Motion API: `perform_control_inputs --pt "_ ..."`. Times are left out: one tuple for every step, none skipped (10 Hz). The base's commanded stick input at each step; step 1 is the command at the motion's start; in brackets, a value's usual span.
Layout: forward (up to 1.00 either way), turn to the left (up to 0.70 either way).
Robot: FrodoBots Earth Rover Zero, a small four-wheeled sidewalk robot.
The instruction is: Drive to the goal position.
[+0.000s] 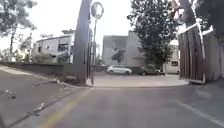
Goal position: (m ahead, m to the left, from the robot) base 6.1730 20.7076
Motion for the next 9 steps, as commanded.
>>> perform_control_inputs --pt "1.00 0.06" --pt "1.00 0.06" --pt "1.00 0.01" --pt "1.00 -0.17" --pt "1.00 -0.34" --pt "1.00 -0.34" --pt "1.00 -0.34" --pt "1.00 -0.26" --pt "1.00 0.06"
